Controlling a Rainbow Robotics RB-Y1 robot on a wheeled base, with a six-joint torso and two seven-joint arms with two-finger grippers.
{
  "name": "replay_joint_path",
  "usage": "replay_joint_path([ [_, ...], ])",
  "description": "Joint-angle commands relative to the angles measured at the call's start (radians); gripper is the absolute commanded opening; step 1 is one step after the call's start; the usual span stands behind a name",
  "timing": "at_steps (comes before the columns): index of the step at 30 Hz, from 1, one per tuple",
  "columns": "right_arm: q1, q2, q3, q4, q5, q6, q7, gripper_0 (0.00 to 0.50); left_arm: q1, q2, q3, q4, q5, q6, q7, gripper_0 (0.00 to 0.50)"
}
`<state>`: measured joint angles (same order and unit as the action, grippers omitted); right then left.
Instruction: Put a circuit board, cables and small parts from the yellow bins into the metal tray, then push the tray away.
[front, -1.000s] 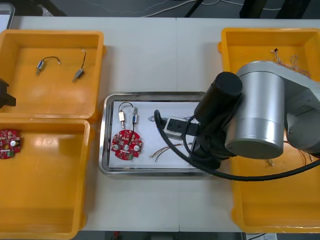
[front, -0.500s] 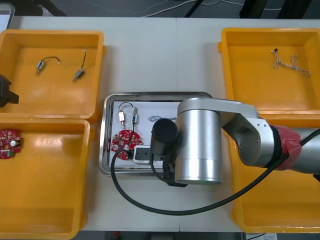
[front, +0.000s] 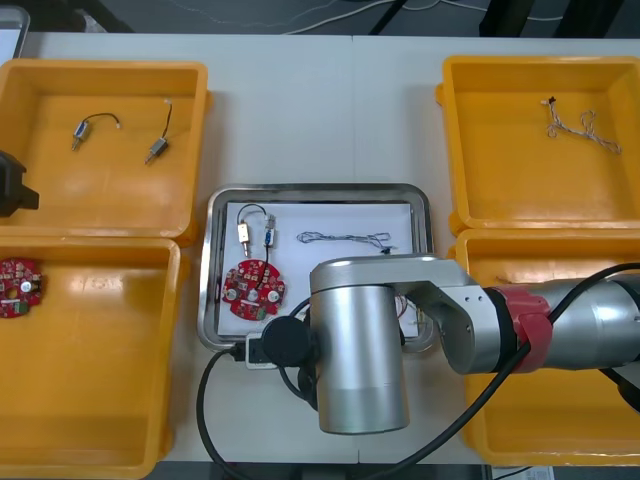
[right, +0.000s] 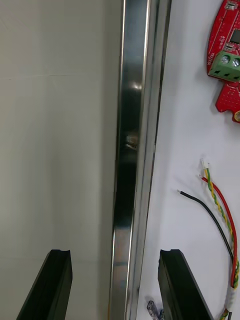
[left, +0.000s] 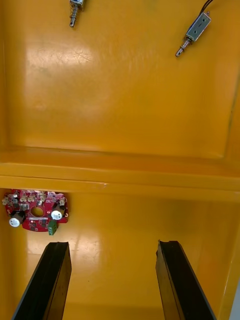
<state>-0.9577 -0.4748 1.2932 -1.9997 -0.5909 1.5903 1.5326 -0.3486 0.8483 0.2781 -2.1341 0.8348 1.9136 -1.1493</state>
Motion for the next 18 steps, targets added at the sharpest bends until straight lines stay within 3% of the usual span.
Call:
replay_joint_path([
  [1,0.002,0.035,0.035,-0.004,0.049,-0.016,-0.008,0.5,0.011,0.026,-0.013,-0.024,-0.002,0.006,0.036,0.5],
  [10,0.027,0.084,0.037,0.061,0.099,-0.033,-0.011,0.5,0.011,0.023,-0.013,-0.024,0.018,0.006,0.048,0.5],
  [18,0.057,0.088,0.037,0.076,0.128,-0.049,-0.011,0.5,0.011,0.021,-0.013,-0.024,0.014,0.006,0.051,0.5],
])
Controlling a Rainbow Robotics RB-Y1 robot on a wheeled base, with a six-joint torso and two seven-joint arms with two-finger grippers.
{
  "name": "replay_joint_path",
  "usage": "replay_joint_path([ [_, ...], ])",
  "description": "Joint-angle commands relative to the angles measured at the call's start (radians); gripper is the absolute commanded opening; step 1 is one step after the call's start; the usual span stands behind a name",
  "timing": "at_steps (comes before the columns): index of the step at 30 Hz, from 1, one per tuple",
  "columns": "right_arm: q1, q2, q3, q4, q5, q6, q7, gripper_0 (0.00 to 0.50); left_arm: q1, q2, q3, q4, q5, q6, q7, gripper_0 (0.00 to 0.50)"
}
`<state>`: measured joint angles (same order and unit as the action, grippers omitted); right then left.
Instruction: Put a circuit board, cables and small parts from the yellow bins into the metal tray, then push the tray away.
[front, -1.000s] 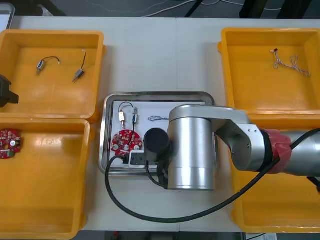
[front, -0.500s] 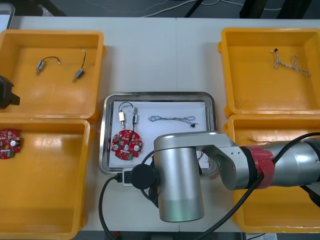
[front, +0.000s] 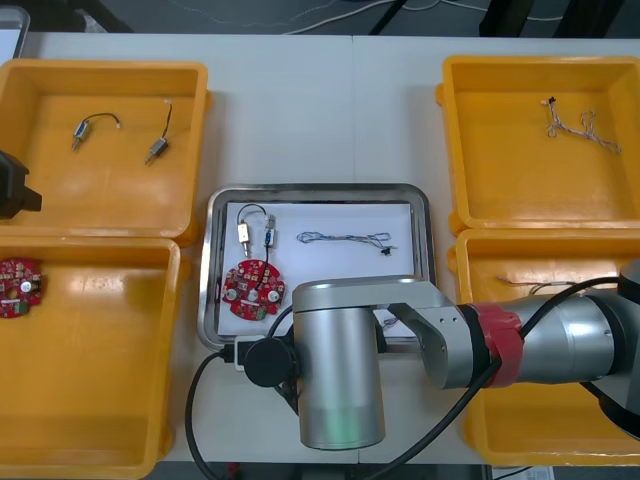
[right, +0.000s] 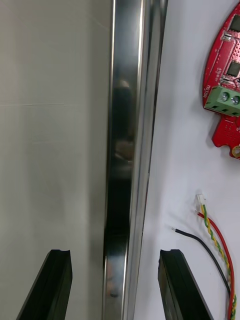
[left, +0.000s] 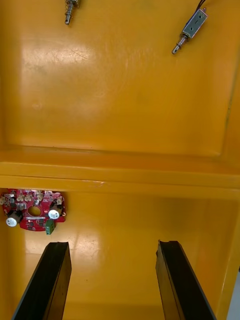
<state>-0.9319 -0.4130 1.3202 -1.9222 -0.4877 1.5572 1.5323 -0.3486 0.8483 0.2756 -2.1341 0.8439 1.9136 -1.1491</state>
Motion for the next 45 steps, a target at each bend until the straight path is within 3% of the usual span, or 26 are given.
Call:
replay_joint_path([
  [1,0.039,0.026,0.01,0.0,0.032,-0.016,-0.011,0.5,0.011,0.021,-0.01,-0.024,0.004,0.006,0.049,0.5],
  [10,0.059,0.026,0.01,0.002,0.05,-0.019,-0.011,0.5,0.011,0.023,-0.01,-0.024,0.006,0.006,0.045,0.5],
  [12,0.059,0.026,0.01,0.002,0.052,-0.017,-0.011,0.375,0.011,0.023,-0.01,-0.024,0.006,0.006,0.045,0.5],
  [13,0.059,0.025,0.01,0.002,0.055,-0.017,-0.011,0.268,0.011,0.023,-0.01,-0.024,0.006,0.006,0.045,0.5],
  [14,0.059,0.023,0.01,0.002,0.06,-0.017,-0.011,0.111,0.011,0.023,-0.01,-0.024,0.006,0.006,0.045,0.5],
  [15,0.056,0.022,0.01,0.002,0.063,-0.019,-0.012,0.002,0.011,0.023,-0.01,-0.024,0.006,0.006,0.045,0.5],
  [30,-0.076,-0.086,0.01,0.002,0.061,-0.075,-0.038,0.0,0.011,0.023,-0.01,-0.024,0.006,0.006,0.045,0.5],
  [34,-0.113,-0.115,-0.001,0.006,0.027,-0.089,-0.046,0.0,0.011,0.023,-0.01,-0.024,0.006,0.006,0.045,0.5],
  [45,-0.203,-0.129,-0.009,0.069,-0.014,-0.123,-0.023,0.0,0.011,0.023,-0.01,-0.024,0.006,0.006,0.045,0.5],
])
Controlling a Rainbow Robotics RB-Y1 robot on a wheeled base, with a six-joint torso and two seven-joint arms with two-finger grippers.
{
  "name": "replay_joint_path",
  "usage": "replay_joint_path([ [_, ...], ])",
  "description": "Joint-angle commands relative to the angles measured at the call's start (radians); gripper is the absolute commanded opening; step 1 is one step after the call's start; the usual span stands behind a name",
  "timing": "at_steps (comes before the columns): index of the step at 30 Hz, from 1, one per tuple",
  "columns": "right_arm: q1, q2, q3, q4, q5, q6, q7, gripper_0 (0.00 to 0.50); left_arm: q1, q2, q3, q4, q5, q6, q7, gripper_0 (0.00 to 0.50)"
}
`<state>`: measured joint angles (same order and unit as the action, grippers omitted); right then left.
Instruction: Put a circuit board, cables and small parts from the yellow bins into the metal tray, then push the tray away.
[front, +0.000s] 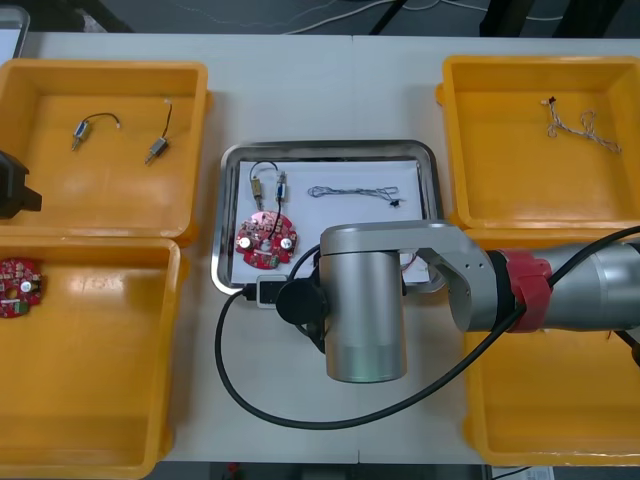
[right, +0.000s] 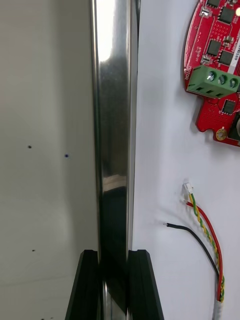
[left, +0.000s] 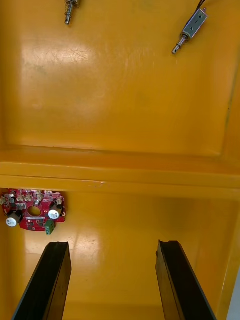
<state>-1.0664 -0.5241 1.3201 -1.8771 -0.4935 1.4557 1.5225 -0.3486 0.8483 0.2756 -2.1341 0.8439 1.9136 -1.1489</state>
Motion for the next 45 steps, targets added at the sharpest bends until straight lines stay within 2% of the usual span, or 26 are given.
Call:
replay_joint_path([
  [1,-0.076,-0.014,-0.01,0.039,-0.01,-0.026,-0.008,0.0,0.011,0.023,-0.01,-0.024,0.006,0.006,0.044,0.5],
  [7,-0.113,0.007,-0.01,0.119,-0.01,-0.057,0.021,0.0,0.011,0.023,-0.01,-0.024,0.006,0.006,0.044,0.5],
  [18,-0.173,0.039,-0.012,0.253,-0.011,-0.121,0.194,0.0,0.011,0.023,-0.01,-0.024,0.006,0.006,0.044,0.5],
  [30,-0.204,0.056,-0.033,0.339,-0.011,-0.192,0.209,0.0,0.011,0.023,-0.01,-0.024,0.006,0.006,0.044,0.5],
  [45,-0.273,0.104,-0.056,0.515,-0.008,-0.313,0.219,0.0,0.011,0.023,-0.01,-0.024,0.006,0.006,0.044,0.5],
])
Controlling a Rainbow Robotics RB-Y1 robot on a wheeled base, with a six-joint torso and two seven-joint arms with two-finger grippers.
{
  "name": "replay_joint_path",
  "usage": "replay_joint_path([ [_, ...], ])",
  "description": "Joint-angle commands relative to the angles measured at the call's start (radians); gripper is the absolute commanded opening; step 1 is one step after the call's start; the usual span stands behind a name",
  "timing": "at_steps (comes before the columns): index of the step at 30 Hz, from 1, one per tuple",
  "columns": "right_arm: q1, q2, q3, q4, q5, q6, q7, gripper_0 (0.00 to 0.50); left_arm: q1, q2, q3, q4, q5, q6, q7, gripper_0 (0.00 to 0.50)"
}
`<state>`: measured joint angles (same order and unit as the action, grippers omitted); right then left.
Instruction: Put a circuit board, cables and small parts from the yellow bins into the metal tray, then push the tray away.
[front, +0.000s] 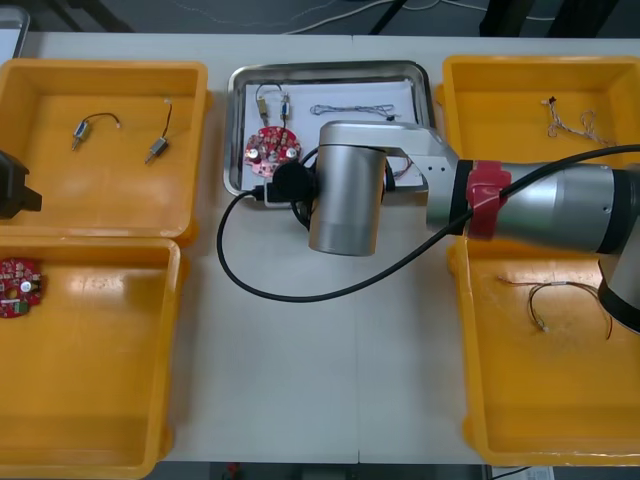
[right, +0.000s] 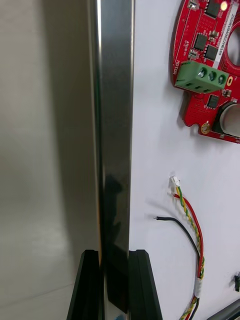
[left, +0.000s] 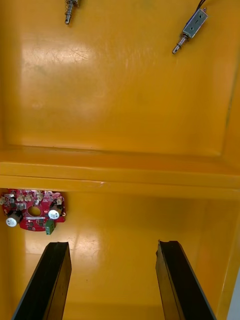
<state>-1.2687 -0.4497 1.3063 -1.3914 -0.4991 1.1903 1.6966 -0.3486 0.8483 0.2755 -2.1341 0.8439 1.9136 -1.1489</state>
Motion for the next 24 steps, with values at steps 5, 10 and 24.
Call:
replay_joint_path([
  [5,-0.072,0.036,-0.042,0.103,-0.003,-0.184,0.046,0.0,0.011,0.023,-0.01,-0.024,0.006,0.006,0.044,0.5],
  [10,-0.077,0.036,-0.042,0.129,-0.001,-0.224,0.046,0.0,0.011,0.023,-0.01,-0.024,0.006,0.006,0.044,0.5],
  [24,-0.084,0.037,-0.042,0.146,0.005,-0.282,0.052,0.0,0.011,0.023,-0.01,-0.024,0.006,0.006,0.044,0.5],
])
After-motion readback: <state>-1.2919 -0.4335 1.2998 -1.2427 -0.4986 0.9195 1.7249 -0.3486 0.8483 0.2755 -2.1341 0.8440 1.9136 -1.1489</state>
